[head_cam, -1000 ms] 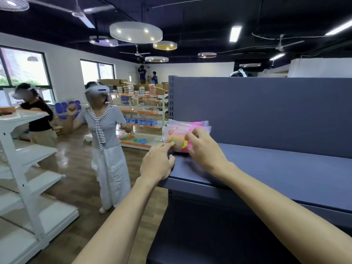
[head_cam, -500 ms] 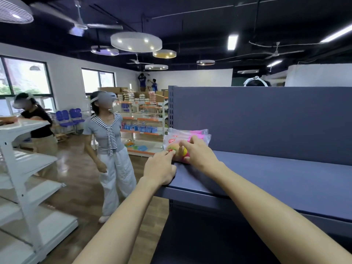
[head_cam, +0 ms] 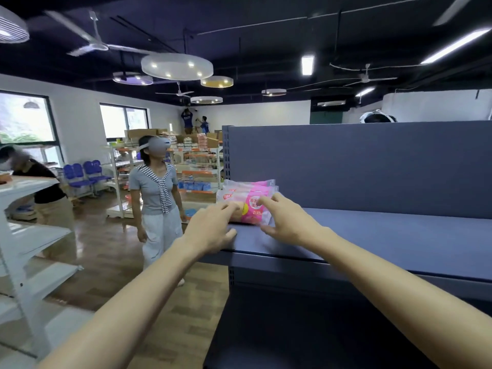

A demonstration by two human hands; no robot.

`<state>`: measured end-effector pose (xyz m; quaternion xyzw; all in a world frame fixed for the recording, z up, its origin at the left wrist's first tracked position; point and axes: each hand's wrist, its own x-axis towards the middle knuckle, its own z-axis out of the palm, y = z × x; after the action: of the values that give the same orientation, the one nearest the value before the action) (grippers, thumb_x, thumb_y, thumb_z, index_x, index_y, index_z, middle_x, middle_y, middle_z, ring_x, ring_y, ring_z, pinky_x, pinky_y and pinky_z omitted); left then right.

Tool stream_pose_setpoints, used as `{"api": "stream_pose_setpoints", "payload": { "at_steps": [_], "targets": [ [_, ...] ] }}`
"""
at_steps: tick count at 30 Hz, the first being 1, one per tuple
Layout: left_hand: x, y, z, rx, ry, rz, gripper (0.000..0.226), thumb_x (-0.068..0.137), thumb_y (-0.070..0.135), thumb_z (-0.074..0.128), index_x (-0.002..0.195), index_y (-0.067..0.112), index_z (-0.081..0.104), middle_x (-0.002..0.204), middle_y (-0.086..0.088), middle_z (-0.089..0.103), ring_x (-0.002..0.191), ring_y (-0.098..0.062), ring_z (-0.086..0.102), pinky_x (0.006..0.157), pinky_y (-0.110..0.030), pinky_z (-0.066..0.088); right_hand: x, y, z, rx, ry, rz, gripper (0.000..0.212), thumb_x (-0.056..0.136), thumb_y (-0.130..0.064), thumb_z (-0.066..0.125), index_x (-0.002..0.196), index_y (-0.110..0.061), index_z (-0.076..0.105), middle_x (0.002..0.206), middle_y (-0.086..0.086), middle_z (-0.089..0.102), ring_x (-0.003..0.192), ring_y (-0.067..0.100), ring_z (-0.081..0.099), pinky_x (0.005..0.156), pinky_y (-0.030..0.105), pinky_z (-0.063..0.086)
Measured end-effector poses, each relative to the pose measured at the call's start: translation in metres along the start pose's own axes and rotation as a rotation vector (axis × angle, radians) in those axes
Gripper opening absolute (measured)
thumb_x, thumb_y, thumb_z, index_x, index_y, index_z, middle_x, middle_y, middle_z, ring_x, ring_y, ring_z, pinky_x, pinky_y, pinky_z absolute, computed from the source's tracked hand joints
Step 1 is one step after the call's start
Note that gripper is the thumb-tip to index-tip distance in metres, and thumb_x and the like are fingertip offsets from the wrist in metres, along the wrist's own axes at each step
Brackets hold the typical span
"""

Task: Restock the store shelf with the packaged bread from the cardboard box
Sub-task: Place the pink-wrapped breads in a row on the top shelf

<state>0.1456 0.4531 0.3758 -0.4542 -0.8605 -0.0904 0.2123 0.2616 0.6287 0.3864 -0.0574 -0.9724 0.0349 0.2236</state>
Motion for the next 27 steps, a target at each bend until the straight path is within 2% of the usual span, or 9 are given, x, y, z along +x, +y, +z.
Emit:
{"api": "stream_pose_setpoints", "payload": {
  "at_steps": [3, 8, 11, 14, 16, 21, 27],
  "targets": [
    [-0.021, 0.002, 0.000, 0.044, 0.025, 0.102, 0.052, 0.089, 0.038, 0.056, 0.139, 0.029, 0.045, 0.134, 0.005, 0.054, 0.119, -0.022, 0.052, 0.091, -0.038, 0.047, -0.045, 0.006, -0.011, 0.014, 0.005, 0.002, 0.045, 0.092, -0.032, 0.063, 0.133, -0.027, 0.044, 0.108, -0.002, 0.044, 0.088, 0.021, 0.049, 0.077, 0.032, 0.044],
    [-0.043, 0.024, -0.007, 0.014, 0.052, 0.169, 0.052, 0.087, 0.041, 0.052, 0.137, 0.024, 0.050, 0.128, 0.005, 0.058, 0.114, -0.022, 0.056, 0.087, -0.039, 0.051, -0.087, 0.009, -0.021, 0.045, 0.030, 0.017, 0.043, 0.093, -0.033, 0.061, 0.133, -0.028, 0.045, 0.112, -0.003, 0.046, 0.098, 0.023, 0.057, 0.084, 0.037, 0.049],
    [-0.073, 0.044, -0.004, -0.063, 0.103, 0.253, 0.054, 0.082, 0.043, 0.042, 0.131, 0.025, 0.054, 0.122, 0.009, 0.060, 0.107, -0.017, 0.058, 0.084, -0.036, 0.052, -0.127, 0.009, -0.017, 0.078, 0.035, -0.035, 0.043, 0.093, -0.037, 0.062, 0.132, -0.030, 0.047, 0.112, -0.007, 0.047, 0.094, 0.018, 0.058, 0.082, 0.034, 0.050],
    [-0.106, 0.066, 0.022, -0.113, 0.093, 0.310, 0.052, 0.083, 0.040, 0.046, 0.132, 0.026, 0.052, 0.120, 0.009, 0.060, 0.103, -0.016, 0.058, 0.081, -0.035, 0.052, -0.174, 0.014, 0.004, 0.084, -0.075, -0.017, 0.048, 0.091, -0.045, 0.063, 0.134, -0.036, 0.042, 0.114, -0.011, 0.046, 0.089, 0.016, 0.059, 0.082, 0.034, 0.050],
    [-0.124, 0.085, 0.055, -0.110, 0.022, 0.349, 0.053, 0.083, 0.036, 0.052, 0.135, 0.026, 0.049, 0.121, 0.007, 0.059, 0.103, -0.018, 0.059, 0.079, -0.034, 0.052, -0.208, 0.022, 0.029, 0.096, -0.176, 0.038, 0.051, 0.089, -0.047, 0.063, 0.134, -0.038, 0.040, 0.115, -0.011, 0.046, 0.089, 0.017, 0.061, 0.083, 0.036, 0.051],
    [-0.177, 0.126, 0.130, -0.158, -0.192, 0.371, 0.059, 0.080, 0.034, 0.060, 0.138, 0.024, 0.050, 0.120, 0.004, 0.060, 0.096, -0.021, 0.061, 0.072, -0.033, 0.052, -0.297, 0.042, 0.085, 0.110, -0.386, 0.227, 0.057, 0.088, -0.044, 0.066, 0.139, -0.031, 0.043, 0.116, -0.003, 0.047, 0.095, 0.023, 0.061, 0.085, 0.035, 0.048],
    [-0.214, 0.162, 0.196, -0.123, -0.329, 0.421, 0.066, 0.067, 0.034, 0.068, 0.131, 0.023, 0.052, 0.108, 0.001, 0.060, 0.085, -0.023, 0.062, 0.064, -0.033, 0.052, -0.381, 0.058, 0.142, 0.193, -0.598, 0.435, 0.058, 0.088, -0.042, 0.067, 0.139, -0.029, 0.043, 0.118, 0.002, 0.046, 0.102, 0.027, 0.061, 0.091, 0.034, 0.047]
  ]
}}
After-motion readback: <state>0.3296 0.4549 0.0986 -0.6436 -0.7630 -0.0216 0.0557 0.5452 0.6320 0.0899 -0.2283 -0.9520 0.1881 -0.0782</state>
